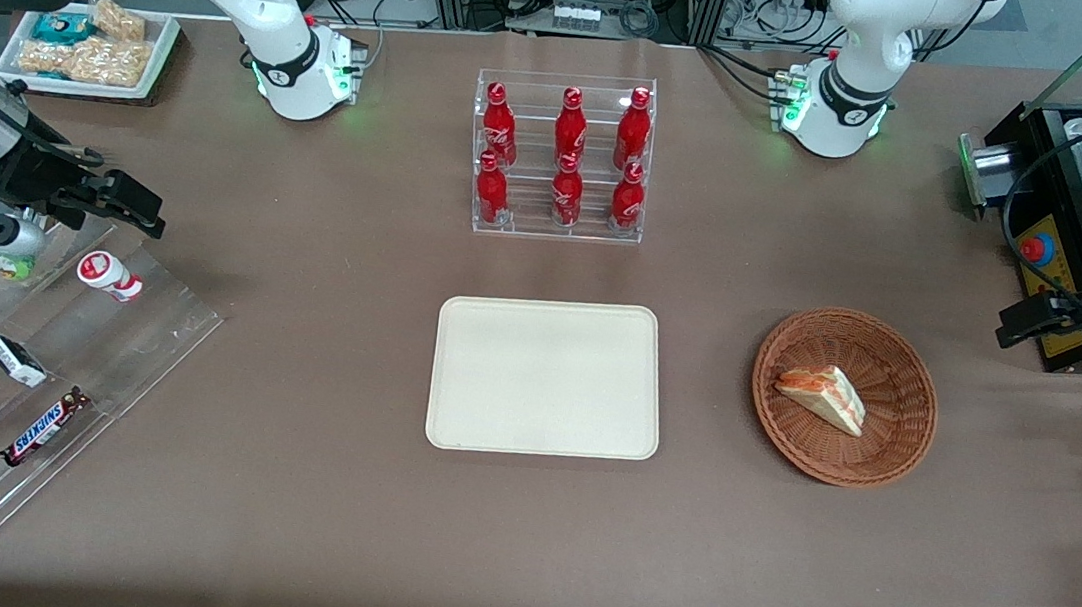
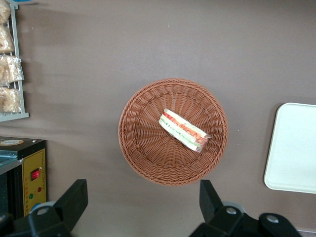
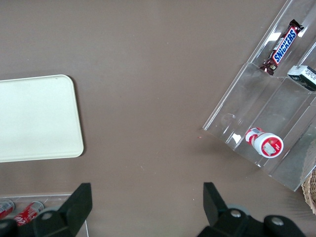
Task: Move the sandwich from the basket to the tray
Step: 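Move the left gripper over the wicker basket toward the wrapped sandwich, then lower the left gripper and close it on the wrapped sandwich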
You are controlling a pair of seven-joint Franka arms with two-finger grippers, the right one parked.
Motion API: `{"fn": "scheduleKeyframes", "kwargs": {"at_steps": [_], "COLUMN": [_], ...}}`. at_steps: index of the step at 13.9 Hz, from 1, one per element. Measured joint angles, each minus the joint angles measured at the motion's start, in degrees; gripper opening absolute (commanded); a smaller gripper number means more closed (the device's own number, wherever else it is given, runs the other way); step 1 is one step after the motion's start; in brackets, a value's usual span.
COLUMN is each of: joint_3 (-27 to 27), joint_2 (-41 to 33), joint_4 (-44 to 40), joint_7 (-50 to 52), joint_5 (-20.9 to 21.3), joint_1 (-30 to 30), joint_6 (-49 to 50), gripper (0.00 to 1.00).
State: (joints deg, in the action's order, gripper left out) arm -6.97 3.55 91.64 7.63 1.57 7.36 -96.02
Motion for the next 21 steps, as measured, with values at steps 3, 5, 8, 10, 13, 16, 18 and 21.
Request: {"fn": "scheduleKeyframes", "kwargs": {"at_steps": [3, 5, 8, 10, 13, 16, 18, 21], "joint_3": [0.0, 0.0, 0.0, -0.3, -0.9, -1.1, -1.1, -1.1], "joint_2": [-0.1, 0.0, 0.6, 1.2, 2.0, 2.3, 3.2, 6.4], "joint_4": [-0.3, -0.3, 1.9, 6.4, 13.3, 19.6, 21.6, 22.1], "joint_7": [0.0, 0.0, 3.2, 7.9, 17.2, 29.6, 36.3, 47.9], "joint_5": [0.0, 0.0, 0.0, 0.0, 0.0, 0.2, 0.6, 0.7], "joint_1": [0.0, 0.0, 0.0, -0.1, -1.2, -3.0, -3.9, -5.7], "joint_6": [-0.1, -0.8, -3.1, -8.7, -17.6, -25.1, -27.1, -31.6], "gripper": [1.00, 1.00, 1.00, 1.00, 1.00, 1.00, 1.00, 1.00]}}
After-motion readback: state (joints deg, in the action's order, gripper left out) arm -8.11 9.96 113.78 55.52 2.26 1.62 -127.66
